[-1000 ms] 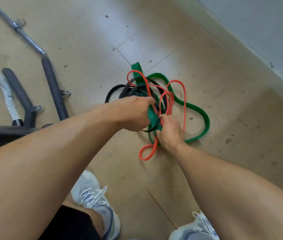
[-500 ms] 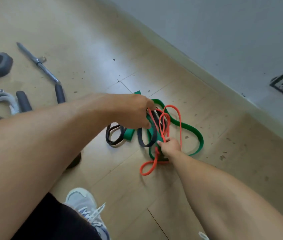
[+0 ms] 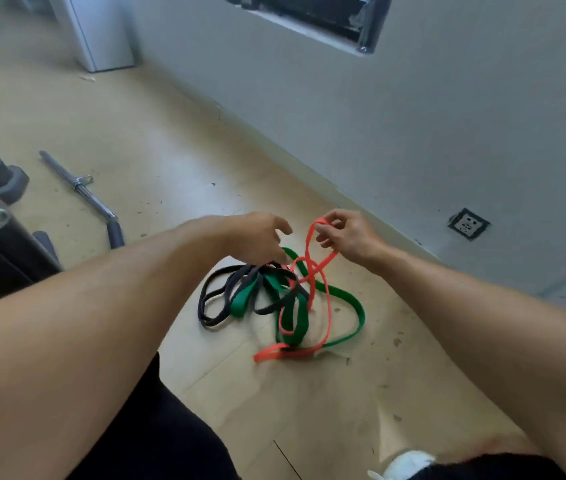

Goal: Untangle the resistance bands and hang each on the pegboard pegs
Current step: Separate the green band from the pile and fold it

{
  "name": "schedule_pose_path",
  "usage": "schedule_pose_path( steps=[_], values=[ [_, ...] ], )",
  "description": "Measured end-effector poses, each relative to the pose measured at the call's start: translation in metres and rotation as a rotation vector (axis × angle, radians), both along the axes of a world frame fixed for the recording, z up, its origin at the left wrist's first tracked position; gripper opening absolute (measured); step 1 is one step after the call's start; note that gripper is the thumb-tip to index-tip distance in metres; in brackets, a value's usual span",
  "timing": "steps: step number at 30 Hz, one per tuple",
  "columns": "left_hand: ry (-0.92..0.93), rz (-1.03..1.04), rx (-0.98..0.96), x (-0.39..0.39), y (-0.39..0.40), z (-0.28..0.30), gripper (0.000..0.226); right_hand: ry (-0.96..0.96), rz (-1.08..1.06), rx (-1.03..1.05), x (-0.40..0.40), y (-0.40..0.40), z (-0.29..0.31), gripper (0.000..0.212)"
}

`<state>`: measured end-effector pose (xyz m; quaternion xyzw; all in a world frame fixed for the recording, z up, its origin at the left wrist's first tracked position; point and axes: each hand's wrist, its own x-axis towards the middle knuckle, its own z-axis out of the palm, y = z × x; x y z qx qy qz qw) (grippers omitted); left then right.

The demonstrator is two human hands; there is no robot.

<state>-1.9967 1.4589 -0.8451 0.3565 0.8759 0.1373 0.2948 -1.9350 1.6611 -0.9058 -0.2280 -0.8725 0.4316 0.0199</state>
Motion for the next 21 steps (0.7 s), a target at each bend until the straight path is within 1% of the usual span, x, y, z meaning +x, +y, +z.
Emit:
schedule_pose_path(
  steps=[3, 6, 9, 12, 13, 15, 17, 18, 20, 21],
  values=[
    [-0.036, 0.023, 0.058, 0.006, 0.001, 0.010, 0.069, -0.035, 0.174, 0.111, 0.009, -0.002, 0.049, 0.017],
    [-0.040, 0.002, 0.035, 0.012, 0.002, 0.015, 0.068, -0.048, 0.234, 0.220, 0.014, -0.001, 0.064, 0.012],
    [-0.035, -0.041, -0.031, 0.015, 0.001, 0.013, 0.064, -0.124, 0.183, 0.443, 0.010, 0.011, 0.045, 0.021],
    [-0.030, -0.065, -0.099, 0.009, -0.001, 0.004, 0.060, -0.307, 0.153, 0.705, 0.001, 0.027, 0.009, 0.043],
    [-0.029, -0.061, -0.114, 0.005, -0.002, 0.001, 0.060, -0.353, 0.174, 0.734, -0.005, 0.030, -0.004, 0.046],
    [-0.033, -0.037, -0.124, -0.005, -0.005, -0.004, 0.061, -0.412, 0.213, 0.607, -0.017, 0.021, -0.035, 0.040],
    [-0.047, -0.008, -0.124, -0.016, -0.010, -0.008, 0.060, -0.479, 0.296, 0.478, -0.021, -0.001, -0.072, 0.033],
    [-0.057, 0.008, -0.120, -0.021, -0.012, -0.010, 0.059, -0.511, 0.341, 0.433, -0.021, -0.014, -0.094, 0.033],
    [-0.078, 0.039, -0.113, -0.029, -0.017, -0.015, 0.057, -0.565, 0.401, 0.372, -0.015, -0.039, -0.140, 0.039],
    [-0.089, 0.049, -0.114, -0.032, -0.019, -0.017, 0.057, -0.577, 0.393, 0.339, -0.012, -0.049, -0.162, 0.043]
  ],
)
